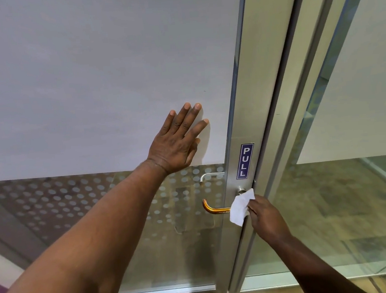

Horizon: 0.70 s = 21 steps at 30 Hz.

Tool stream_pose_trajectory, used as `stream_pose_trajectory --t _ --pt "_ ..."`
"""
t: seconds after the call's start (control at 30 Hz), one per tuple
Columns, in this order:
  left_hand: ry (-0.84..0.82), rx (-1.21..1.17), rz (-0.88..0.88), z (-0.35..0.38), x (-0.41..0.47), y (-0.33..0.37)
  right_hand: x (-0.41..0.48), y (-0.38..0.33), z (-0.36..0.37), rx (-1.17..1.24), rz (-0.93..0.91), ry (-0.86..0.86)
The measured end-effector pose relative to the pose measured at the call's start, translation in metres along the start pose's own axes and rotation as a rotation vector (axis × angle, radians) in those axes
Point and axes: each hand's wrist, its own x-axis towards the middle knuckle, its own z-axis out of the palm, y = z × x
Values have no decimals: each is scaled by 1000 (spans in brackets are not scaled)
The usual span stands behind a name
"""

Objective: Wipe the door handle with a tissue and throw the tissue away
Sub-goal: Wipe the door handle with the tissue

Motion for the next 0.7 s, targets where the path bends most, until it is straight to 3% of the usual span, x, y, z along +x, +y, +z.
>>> stream_pose_trajectory --t 0.37,0.7 --pt "30 8 5 1 0 1 -4 -1 5 -81 -206 -3" --pt "13 19 8 3 0 0 2 -33 21 -194 -317 95"
